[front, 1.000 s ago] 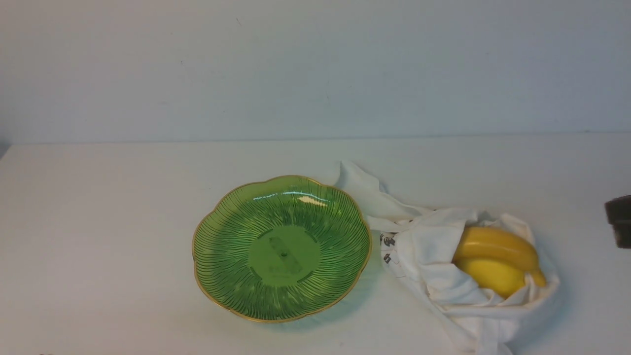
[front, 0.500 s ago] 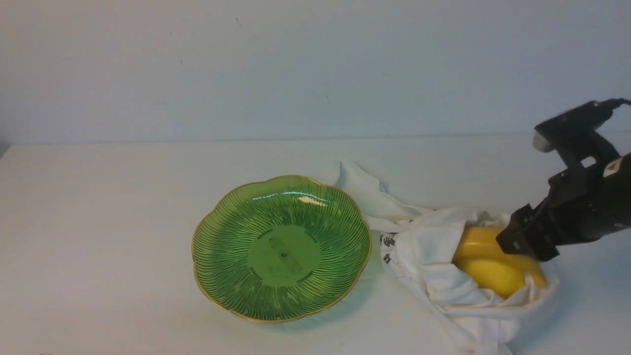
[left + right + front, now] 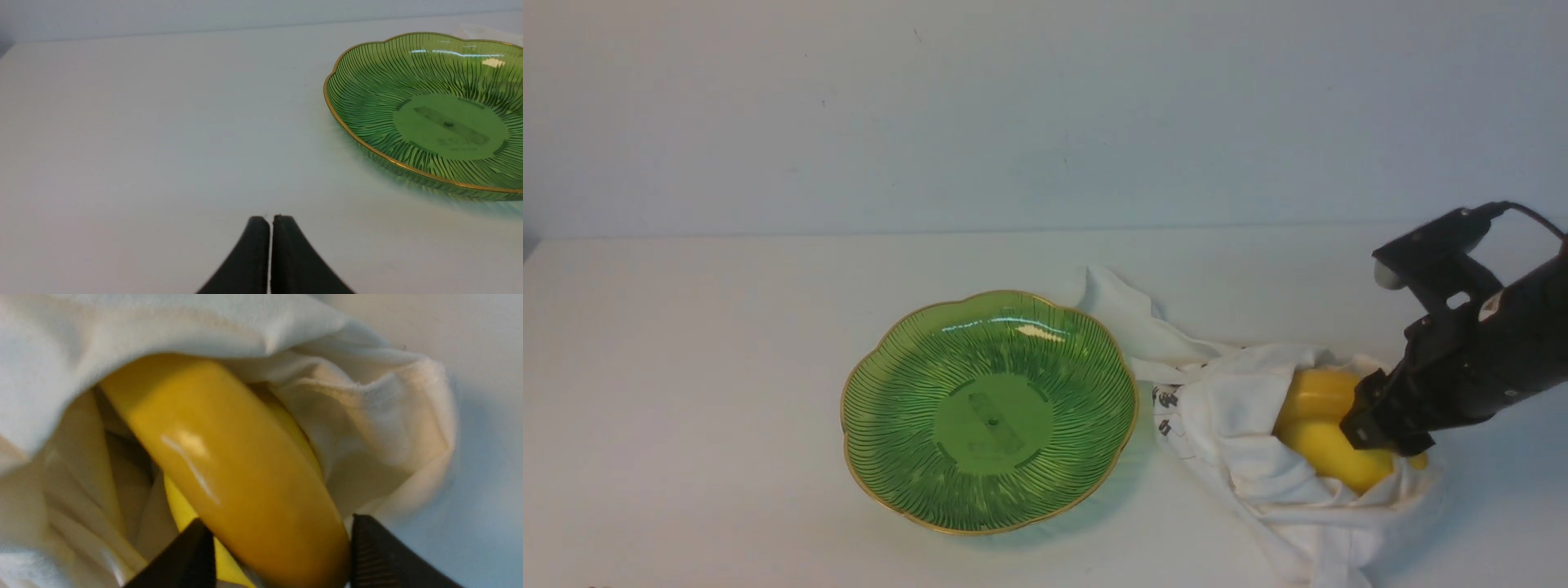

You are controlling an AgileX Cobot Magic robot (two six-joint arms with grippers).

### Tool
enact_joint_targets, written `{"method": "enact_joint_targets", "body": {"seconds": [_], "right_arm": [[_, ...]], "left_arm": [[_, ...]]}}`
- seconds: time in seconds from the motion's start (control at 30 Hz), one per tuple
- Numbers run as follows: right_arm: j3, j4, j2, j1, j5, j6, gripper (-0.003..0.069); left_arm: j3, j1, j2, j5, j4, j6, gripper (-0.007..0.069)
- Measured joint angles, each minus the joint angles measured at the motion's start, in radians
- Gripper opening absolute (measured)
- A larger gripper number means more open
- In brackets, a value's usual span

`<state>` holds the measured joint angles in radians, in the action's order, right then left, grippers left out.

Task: Take the fruit out of the cloth bag on the white table and place them on a plate.
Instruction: 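Reach into the bag and grasp the banana with the right gripper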

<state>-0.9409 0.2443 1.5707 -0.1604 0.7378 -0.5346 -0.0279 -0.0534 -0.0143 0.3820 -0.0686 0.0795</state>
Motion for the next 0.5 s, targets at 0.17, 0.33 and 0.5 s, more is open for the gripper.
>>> {"method": "enact_joint_targets", "body": {"seconds": [0.17,0.33,0.5], "right_arm": [[-0.005,-0.007,0.0,0.0,0.036,-0.001,0.0295],[-0.006,-0.049,-0.035,0.0,0.09,0.041,0.0295],[-0.029,-0.088,-0.105,0.0,0.194,0.099,0.0295]], "left_arm": [[0.0,0.0,0.0,0.0,0.0,0.0,-0.0008],[0.0,0.0,0.0,0.0,0.0,0.0,-0.0008],[0.0,0.0,0.0,0.0,0.0,0.0,-0.0008]]}}
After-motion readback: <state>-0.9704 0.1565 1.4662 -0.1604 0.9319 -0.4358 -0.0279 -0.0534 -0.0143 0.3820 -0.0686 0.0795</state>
